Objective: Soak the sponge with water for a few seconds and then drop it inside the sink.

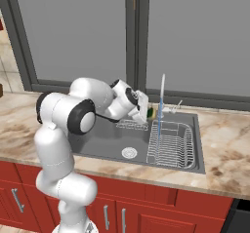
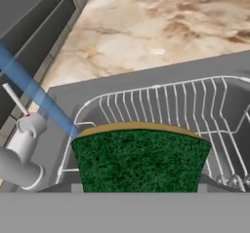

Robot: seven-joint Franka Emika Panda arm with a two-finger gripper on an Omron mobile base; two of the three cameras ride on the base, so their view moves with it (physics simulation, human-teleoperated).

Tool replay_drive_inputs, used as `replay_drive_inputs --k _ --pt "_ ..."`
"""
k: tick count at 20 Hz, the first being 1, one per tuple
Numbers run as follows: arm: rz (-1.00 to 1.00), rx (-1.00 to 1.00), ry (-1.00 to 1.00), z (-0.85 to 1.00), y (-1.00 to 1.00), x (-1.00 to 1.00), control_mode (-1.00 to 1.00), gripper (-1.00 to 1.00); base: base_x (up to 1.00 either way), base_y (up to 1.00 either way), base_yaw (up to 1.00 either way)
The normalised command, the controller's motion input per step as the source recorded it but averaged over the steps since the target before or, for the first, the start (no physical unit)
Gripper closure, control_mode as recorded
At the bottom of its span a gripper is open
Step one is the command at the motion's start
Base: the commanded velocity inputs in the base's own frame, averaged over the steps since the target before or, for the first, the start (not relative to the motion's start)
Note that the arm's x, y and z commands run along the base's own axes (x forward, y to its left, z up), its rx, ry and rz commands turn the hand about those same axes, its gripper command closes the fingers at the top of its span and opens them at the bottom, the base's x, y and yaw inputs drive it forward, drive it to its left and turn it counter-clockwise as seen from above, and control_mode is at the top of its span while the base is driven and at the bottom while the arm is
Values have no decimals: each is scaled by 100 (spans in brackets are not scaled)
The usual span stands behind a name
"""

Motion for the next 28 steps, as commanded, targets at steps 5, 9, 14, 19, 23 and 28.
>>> replay_drive_inputs --k 5,9,14,19,23,28 --pt "0 0 1 -9 -2 21 -100 100 0 0 0" --pt "0 0 0 -15 0 20 -100 100 0 0 0" --pt "0 0 0 -11 -1 16 -100 100 0 0 0" --pt "0 0 0 -6 -5 20 -100 100 0 0 0" --pt "0 0 0 -8 -13 18 -100 100 0 0 0" --pt "0 0 0 -16 -20 19 -100 100 0 0 0"
